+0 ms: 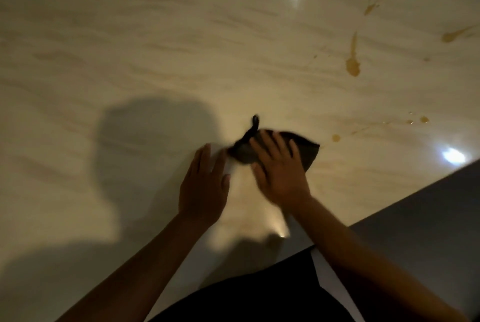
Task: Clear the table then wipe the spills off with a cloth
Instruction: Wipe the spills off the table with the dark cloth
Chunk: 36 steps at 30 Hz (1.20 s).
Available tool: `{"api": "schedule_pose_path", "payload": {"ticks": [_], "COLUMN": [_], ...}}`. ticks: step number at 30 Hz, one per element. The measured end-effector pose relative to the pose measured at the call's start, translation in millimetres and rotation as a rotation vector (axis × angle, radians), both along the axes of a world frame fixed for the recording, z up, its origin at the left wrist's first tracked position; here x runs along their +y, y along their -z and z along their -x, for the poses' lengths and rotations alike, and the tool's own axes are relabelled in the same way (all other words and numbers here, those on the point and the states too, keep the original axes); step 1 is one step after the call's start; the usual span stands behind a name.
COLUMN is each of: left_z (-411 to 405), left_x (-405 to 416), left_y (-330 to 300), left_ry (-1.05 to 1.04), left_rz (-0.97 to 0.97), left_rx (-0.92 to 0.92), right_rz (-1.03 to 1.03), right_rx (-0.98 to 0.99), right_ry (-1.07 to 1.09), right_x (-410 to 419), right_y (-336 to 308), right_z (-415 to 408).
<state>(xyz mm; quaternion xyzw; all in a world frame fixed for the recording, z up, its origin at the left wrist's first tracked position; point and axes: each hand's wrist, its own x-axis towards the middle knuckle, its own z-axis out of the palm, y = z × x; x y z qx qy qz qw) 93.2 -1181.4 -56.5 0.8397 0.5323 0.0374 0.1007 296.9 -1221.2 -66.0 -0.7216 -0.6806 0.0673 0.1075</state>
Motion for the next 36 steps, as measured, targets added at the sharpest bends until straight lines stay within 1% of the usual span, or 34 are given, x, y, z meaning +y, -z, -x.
{"api": "schedule_pose_path", "payload": {"ticks": [3,6,8,10,12,14,16,18,20,22,23,26,28,29,31,34,36], "left_z": [3.6,5.0,2.7,-1.8,-6.0,-9.6,-11.6,-11.3,-11.0,-13.5,-17.1,-33.7,-46.2,-51.2,-57.6,-56.9,-55.2], "left_x": [-12.9,-22.0,-23.7,-24.7,-25.4,-26.2,-27.7,-27.0,-25.2,-24.2,-24.0,-25.1,-26.6,-27.2,-27.9,-26.3,-23.3], "left_y": [0.1,1.0,2.5,2.7,3.2,4.5,6.1,6.8,6.3,5.6,5.8,6.1,5.9,6.0,7.7,10.8,13.5], "left_ry": [0.018,0.042,0.037,0.060,0.081,0.072,0.059,0.093,0.118,0.120,0.127,0.174,0.187,0.187,0.175,0.203,0.231], "left_rz": [0.049,0.006,-0.042,-0.080,-0.105,-0.106,-0.112,-0.116,-0.099,-0.099,-0.098,-0.073,-0.058,-0.057,-0.064,-0.080,-0.096], "left_rx": [-0.042,-0.029,-0.047,-0.049,-0.041,-0.052,-0.086,-0.089,-0.066,-0.055,-0.052,-0.065,-0.070,-0.073,-0.078,-0.067,-0.051], "right_rz": [0.061,0.053,0.045,0.063,0.058,0.041,0.034,0.058,0.064,0.044,0.029,0.047,0.070,0.064,0.040,0.067,0.073], "right_rx": [-0.006,-0.043,-0.058,-0.044,-0.020,-0.001,0.013,0.003,-0.015,-0.039,-0.058,-0.025,-0.002,0.001,0.001,0.004,0.001], "right_ry": [-0.154,-0.223,-0.120,0.073,0.223,0.271,0.179,0.003,-0.137,-0.159,-0.112,0.205,0.357,0.387,0.342,0.105,-0.022], "right_x": [-59.3,-61.0,-37.5,-14.0,-2.7,-13.3,-47.5,-94.1,-119.1,-109.5,-96.8,-52.7,-38.1,-38.7,-56.8,-105.5,-116.0], "right_y": [-3.2,-2.9,-0.7,-1.5,-0.3,0.5,-1.5,-1.5,-2.3,-2.7,-0.8,-2.4,-1.0,0.4,-1.3,-4.9,-4.8], "right_z": [21.5,-4.1,-30.7,-51.8,-51.4,-29.6,1.5,22.9,15.1,-15.2,-32.5,-82.4,-88.5,-81.2,-54.6,-22.2,-32.1]}}
